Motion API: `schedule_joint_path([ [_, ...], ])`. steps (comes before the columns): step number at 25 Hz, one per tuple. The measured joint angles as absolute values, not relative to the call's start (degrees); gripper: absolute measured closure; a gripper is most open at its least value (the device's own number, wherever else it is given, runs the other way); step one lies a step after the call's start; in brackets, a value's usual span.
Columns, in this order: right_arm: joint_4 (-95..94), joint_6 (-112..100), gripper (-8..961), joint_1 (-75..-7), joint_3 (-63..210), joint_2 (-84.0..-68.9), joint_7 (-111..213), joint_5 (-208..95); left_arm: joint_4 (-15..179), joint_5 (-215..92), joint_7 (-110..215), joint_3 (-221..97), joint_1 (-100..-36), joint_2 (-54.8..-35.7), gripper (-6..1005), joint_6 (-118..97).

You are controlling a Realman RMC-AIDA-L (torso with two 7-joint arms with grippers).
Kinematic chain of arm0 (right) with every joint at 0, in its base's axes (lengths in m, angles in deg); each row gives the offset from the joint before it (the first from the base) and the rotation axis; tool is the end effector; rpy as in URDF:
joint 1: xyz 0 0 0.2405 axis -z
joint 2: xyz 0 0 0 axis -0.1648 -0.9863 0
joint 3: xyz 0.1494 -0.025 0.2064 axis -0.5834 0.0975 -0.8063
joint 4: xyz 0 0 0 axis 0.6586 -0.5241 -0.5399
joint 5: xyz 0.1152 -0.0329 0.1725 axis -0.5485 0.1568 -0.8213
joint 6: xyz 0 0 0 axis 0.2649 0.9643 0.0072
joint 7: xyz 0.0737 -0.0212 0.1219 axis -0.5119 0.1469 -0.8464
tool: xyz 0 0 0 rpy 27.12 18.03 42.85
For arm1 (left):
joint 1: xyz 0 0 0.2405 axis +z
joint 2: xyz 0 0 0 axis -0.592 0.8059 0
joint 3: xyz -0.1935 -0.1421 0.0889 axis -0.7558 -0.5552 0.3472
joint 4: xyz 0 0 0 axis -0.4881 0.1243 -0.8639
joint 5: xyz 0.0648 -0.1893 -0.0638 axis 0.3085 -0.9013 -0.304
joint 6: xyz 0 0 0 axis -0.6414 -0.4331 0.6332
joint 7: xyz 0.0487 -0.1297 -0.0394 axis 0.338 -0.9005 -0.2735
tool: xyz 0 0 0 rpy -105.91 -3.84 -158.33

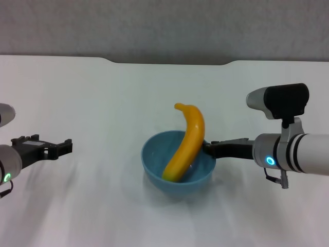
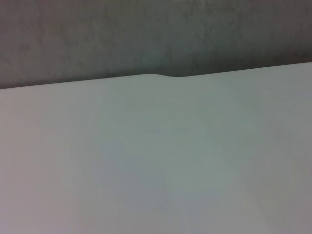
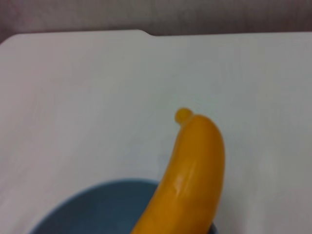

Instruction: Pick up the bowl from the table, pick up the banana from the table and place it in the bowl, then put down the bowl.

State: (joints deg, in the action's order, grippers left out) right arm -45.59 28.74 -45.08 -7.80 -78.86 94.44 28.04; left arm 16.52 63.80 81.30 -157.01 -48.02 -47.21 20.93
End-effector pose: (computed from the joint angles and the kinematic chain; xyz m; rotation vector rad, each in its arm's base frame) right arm 0.2265 0.3978 -0.0886 -2.2641 1.1792 0.2467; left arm -0.3103 0.3603 0.0051 -1.8855 -1.0232 -0.1318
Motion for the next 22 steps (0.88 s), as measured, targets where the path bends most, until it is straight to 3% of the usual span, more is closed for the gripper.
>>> schedule_joint_path([
  [13, -51.9, 29.0, 420, -41.1, -8.9, -78.69, 94.8, 32.0, 16.5, 63.8, 81.3, -157.0, -47.8, -47.21, 89, 20.9],
  [18, -60.9, 26.2, 243, -34.5, -9.1, -78.75, 94.8, 40.1, 16.5, 63.8, 81.3, -157.0, -47.5, -47.12, 89, 20.9],
  [22, -70.7, 23.0, 219, -27.0, -9.4, -78.67, 94.8, 45.1, 16.5, 63.4, 81.3, -157.3, -46.8, -47.03, 89, 19.9],
])
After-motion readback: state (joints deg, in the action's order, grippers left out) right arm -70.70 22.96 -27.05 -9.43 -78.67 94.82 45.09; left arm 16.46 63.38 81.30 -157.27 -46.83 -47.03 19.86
